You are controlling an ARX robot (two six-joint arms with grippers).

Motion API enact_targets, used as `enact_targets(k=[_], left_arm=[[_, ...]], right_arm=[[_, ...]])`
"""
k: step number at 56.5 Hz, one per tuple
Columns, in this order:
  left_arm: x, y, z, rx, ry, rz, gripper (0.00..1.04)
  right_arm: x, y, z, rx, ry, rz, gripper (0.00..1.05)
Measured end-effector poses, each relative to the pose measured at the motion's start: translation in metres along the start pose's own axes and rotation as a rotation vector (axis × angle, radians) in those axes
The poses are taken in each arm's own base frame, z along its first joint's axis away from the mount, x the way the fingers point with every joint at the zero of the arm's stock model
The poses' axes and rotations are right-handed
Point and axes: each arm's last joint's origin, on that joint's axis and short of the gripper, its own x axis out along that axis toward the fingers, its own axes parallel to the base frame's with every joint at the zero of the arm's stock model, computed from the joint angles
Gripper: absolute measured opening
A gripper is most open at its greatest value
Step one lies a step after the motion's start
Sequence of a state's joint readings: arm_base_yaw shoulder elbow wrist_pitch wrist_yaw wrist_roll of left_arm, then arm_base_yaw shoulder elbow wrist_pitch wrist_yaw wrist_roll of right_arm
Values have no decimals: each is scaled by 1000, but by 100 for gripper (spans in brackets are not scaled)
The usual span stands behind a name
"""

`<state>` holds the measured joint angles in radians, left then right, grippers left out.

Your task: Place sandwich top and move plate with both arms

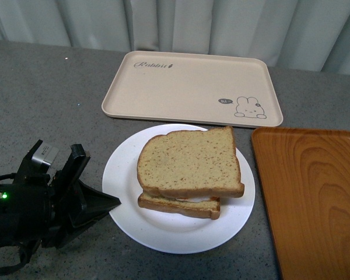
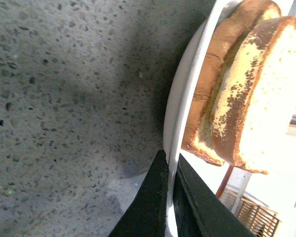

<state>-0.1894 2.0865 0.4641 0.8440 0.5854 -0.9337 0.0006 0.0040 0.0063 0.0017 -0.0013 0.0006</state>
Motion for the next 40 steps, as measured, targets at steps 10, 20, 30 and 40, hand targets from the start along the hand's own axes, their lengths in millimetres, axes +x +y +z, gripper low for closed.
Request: enact_targets(k=[10, 20, 30, 40], left_arm=[[-14, -6, -3, 13, 28, -95, 4], [-30, -13, -2, 22, 91, -236, 4], [-33, -28, 13, 11, 37, -288, 4], [-7, -45, 46, -20, -75, -258, 4]], right_arm=[[0, 0, 0, 0, 0, 0, 96], [0, 0, 0, 0, 0, 0, 96], [0, 0, 0, 0, 0, 0, 96], [0, 0, 0, 0, 0, 0, 96]])
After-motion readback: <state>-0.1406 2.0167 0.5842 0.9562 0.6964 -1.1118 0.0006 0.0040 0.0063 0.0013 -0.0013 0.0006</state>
